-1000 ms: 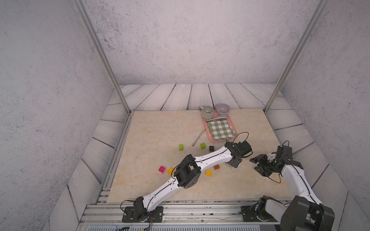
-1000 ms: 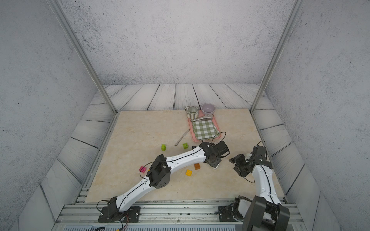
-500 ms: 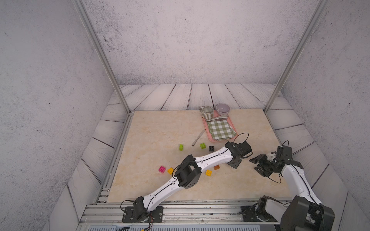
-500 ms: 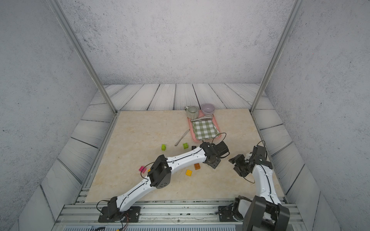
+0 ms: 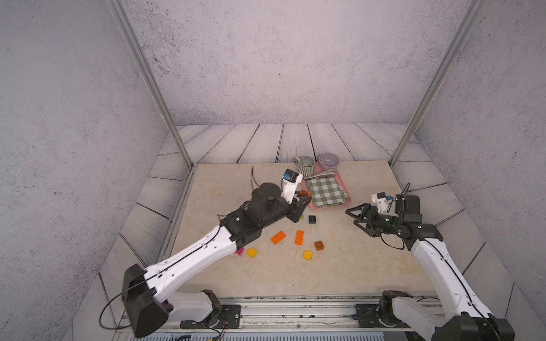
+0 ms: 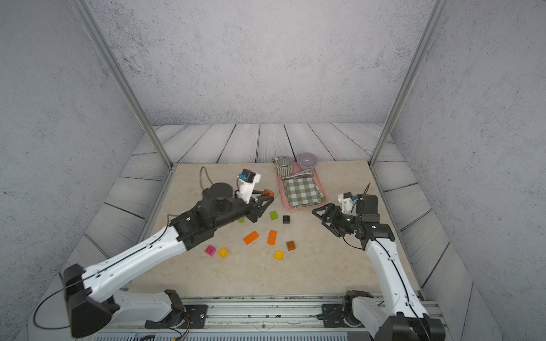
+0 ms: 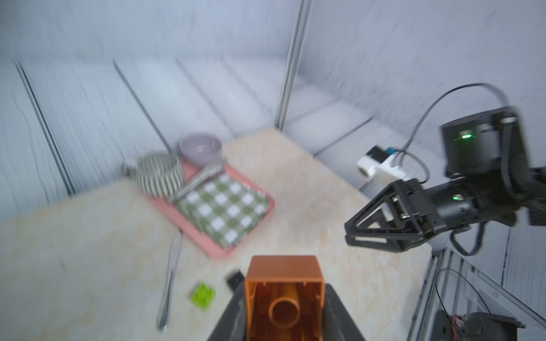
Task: Assemble the letter r with lego
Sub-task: Pick up the lego brick from the center of the board.
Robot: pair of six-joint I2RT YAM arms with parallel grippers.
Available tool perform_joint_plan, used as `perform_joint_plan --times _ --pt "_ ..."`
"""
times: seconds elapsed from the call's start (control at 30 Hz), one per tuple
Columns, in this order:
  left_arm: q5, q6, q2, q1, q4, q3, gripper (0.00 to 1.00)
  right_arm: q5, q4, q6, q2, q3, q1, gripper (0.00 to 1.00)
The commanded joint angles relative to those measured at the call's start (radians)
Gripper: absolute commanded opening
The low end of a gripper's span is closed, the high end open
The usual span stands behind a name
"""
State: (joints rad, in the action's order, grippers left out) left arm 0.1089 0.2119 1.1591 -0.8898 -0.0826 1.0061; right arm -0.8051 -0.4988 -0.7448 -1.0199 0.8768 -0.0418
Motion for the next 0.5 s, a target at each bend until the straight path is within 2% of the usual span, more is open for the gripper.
perform_joint_plan --times 0.0,0.1,0.23,0.47 --pt "0.153 -0.246 -0.078 -0.016 -0.462 -0.249 0.00 -0.087 0.108 -0.064 -0.004 0.101 -0.129 0.77" --pt "0.271 -0.327 -0.172 0.007 -0.428 -0.302 0.00 -0.137 0.136 -0.057 -0.042 0.188 -0.255 0.79" --pt "0.385 -0.350 -0.237 0.032 -0.575 -0.399 0.00 -0.196 0.130 -0.041 -0.103 0.278 -0.386 0.80" --pt "0.424 -0.343 -0.235 0.055 -0.687 -0.429 0.00 -0.261 0.201 -0.108 -0.130 0.298 -0.442 0.80"
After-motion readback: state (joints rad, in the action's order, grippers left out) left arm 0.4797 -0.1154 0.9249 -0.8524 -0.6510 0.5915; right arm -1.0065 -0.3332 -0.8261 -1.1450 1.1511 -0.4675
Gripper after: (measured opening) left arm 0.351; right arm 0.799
